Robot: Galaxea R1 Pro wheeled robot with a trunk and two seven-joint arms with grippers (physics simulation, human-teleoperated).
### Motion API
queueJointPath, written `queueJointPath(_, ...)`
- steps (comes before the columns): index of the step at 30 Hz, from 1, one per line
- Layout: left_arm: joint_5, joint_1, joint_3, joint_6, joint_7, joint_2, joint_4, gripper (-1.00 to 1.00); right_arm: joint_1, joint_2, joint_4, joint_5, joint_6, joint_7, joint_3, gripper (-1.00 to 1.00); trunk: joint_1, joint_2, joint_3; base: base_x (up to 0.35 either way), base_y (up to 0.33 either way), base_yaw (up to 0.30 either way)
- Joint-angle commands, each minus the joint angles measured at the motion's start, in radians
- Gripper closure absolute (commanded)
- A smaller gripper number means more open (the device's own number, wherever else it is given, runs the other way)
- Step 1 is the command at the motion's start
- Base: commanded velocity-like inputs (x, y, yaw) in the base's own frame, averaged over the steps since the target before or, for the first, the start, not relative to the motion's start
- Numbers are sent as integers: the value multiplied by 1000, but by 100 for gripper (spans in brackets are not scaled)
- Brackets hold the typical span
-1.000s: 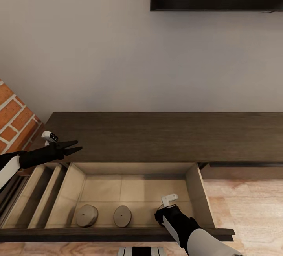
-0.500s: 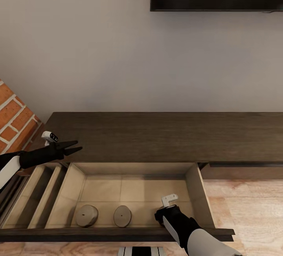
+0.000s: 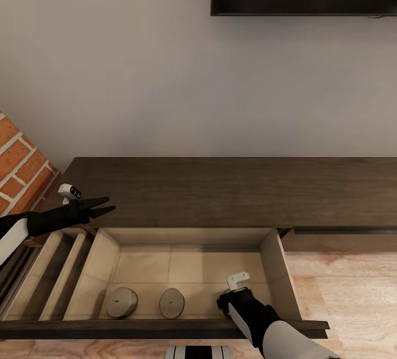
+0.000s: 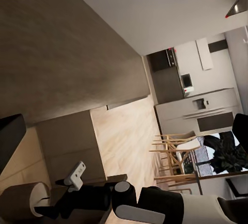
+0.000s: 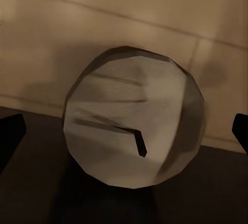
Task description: Place each of the two pumpkins and all three candles from the living room inside a cabinet in the living room (use any cabinet), then make sure every cabinet is closed, and position the cauldron so it is next to a table in the living room.
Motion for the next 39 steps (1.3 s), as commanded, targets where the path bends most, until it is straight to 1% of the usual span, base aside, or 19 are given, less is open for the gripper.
queueJointPath(1, 0, 0, 0, 0, 0, 0, 0, -100, 0, 0, 0, 0, 0, 0, 0, -100, 0, 0, 0, 0, 0, 0)
queueJointPath(39, -1, 0, 0, -1, 2, 0, 0, -100, 0, -3, -6, 2, -2, 2, 0, -100, 0, 0, 0, 0, 0, 0)
